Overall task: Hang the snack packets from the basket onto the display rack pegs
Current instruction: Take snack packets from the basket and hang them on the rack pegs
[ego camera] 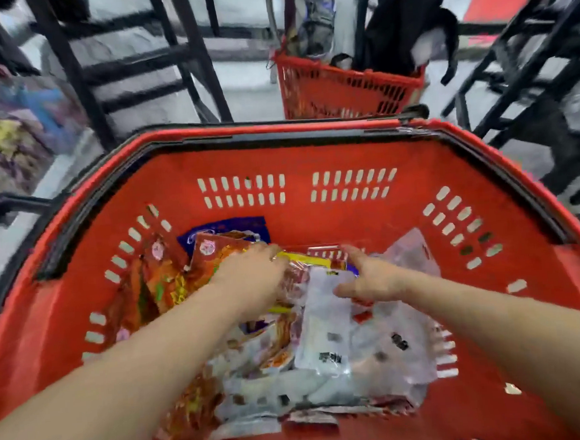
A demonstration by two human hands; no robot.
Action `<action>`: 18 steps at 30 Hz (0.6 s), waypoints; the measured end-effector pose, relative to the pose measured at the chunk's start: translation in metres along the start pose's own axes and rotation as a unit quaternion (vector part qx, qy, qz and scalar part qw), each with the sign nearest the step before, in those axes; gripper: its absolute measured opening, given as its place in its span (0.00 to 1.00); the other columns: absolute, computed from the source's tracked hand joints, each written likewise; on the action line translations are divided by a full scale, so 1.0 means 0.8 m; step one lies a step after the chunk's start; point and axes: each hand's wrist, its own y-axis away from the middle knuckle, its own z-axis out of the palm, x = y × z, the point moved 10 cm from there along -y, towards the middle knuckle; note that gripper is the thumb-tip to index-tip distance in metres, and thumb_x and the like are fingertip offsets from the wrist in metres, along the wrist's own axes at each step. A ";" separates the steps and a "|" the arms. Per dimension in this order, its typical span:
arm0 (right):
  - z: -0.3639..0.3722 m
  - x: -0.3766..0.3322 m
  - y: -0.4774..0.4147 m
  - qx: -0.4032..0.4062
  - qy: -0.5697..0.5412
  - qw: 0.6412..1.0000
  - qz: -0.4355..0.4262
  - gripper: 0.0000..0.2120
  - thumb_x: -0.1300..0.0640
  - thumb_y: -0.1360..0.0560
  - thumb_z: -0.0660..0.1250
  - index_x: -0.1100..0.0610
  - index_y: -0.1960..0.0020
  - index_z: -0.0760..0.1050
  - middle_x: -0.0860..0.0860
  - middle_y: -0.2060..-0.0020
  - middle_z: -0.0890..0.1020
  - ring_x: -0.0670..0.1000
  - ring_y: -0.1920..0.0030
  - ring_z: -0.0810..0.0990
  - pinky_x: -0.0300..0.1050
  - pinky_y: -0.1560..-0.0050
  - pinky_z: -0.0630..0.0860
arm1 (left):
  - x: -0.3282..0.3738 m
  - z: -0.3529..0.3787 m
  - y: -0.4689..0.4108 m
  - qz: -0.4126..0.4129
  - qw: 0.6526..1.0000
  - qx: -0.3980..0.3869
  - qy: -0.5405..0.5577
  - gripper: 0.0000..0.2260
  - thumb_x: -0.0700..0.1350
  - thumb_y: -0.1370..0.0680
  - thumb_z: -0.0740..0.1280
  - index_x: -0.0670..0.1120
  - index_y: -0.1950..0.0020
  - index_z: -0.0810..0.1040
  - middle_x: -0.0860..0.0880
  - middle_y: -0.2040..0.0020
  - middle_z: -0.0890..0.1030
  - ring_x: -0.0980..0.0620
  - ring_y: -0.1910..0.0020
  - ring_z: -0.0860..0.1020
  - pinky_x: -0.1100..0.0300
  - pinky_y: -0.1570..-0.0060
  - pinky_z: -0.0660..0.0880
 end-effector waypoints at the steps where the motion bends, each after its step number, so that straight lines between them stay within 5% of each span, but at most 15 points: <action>1: 0.007 0.002 -0.010 -0.003 -0.002 1.000 0.000 0.43 0.53 0.23 0.68 0.54 0.21 0.42 0.54 0.24 0.62 0.56 0.30 0.70 0.42 0.38 0.70 | -0.011 0.011 -0.002 -0.013 1.000 -0.016 -0.024 0.25 0.47 0.20 0.60 0.49 0.24 0.58 0.44 0.21 0.55 0.44 0.24 0.56 0.43 0.30 0.61; 3: 0.022 0.003 -0.027 -0.019 0.010 1.000 -0.006 0.43 0.54 0.24 0.70 0.54 0.21 0.46 0.54 0.32 0.71 0.50 0.41 0.77 0.34 0.51 0.74 | -0.037 0.031 0.002 -0.051 0.995 -0.069 -0.048 0.34 0.48 0.22 0.63 0.50 0.21 0.48 0.44 0.21 0.55 0.42 0.24 0.55 0.38 0.29 0.54; 5: 0.039 -0.004 -0.032 -0.054 -0.015 0.998 -0.021 0.31 0.63 0.25 0.67 0.57 0.25 0.61 0.54 0.44 0.79 0.38 0.65 0.81 0.30 0.68 0.72 | -0.052 0.041 0.013 -0.081 0.988 -0.124 -0.051 0.38 0.47 0.23 0.65 0.49 0.21 0.44 0.45 0.32 0.72 0.43 0.31 0.67 0.36 0.31 0.54; 7: 0.062 -0.013 -0.017 -0.150 -0.069 0.986 -0.027 0.21 0.72 0.26 0.59 0.55 0.38 0.77 0.49 0.59 0.79 0.38 0.74 0.75 0.34 0.75 0.69 | -0.046 0.050 0.030 -0.073 0.980 -0.180 -0.043 0.30 0.41 0.24 0.63 0.47 0.23 0.57 0.47 0.42 0.78 0.44 0.39 0.74 0.38 0.33 0.58; 10: 0.084 -0.007 0.005 -0.230 -0.098 0.968 -0.003 0.22 0.74 0.26 0.57 0.53 0.47 0.82 0.52 0.53 0.84 0.47 0.59 0.79 0.41 0.64 0.75 | -0.013 0.073 0.056 0.008 0.970 -0.240 -0.046 0.13 0.38 0.24 0.63 0.44 0.40 0.76 0.43 0.42 0.79 0.42 0.43 0.77 0.48 0.44 0.72; 12: 0.069 0.006 -0.009 -0.134 0.039 0.990 -0.017 0.17 0.68 0.24 0.61 0.56 0.39 0.79 0.57 0.40 0.81 0.52 0.49 0.80 0.47 0.52 0.78 | 0.013 0.082 0.071 0.060 0.960 -0.264 -0.072 0.10 0.38 0.23 0.63 0.41 0.43 0.78 0.42 0.44 0.80 0.41 0.47 0.78 0.50 0.53 0.75; 14: 0.045 0.009 -0.033 -0.005 0.179 0.983 -0.042 0.24 0.63 0.24 0.64 0.57 0.28 0.69 0.56 0.30 0.73 0.55 0.34 0.74 0.47 0.35 0.72 | 0.031 0.081 0.072 0.083 0.953 -0.271 -0.106 0.10 0.36 0.23 0.63 0.39 0.43 0.78 0.42 0.45 0.80 0.40 0.47 0.78 0.49 0.57 0.74; 18: 0.049 0.017 -0.066 0.050 0.075 0.995 -0.042 0.38 0.53 0.26 0.71 0.53 0.22 0.55 0.54 0.25 0.64 0.57 0.26 0.63 0.52 0.27 0.63 | 0.051 0.069 0.064 0.109 0.949 -0.266 -0.128 0.09 0.34 0.23 0.62 0.40 0.44 0.76 0.43 0.46 0.79 0.43 0.52 0.76 0.51 0.59 0.72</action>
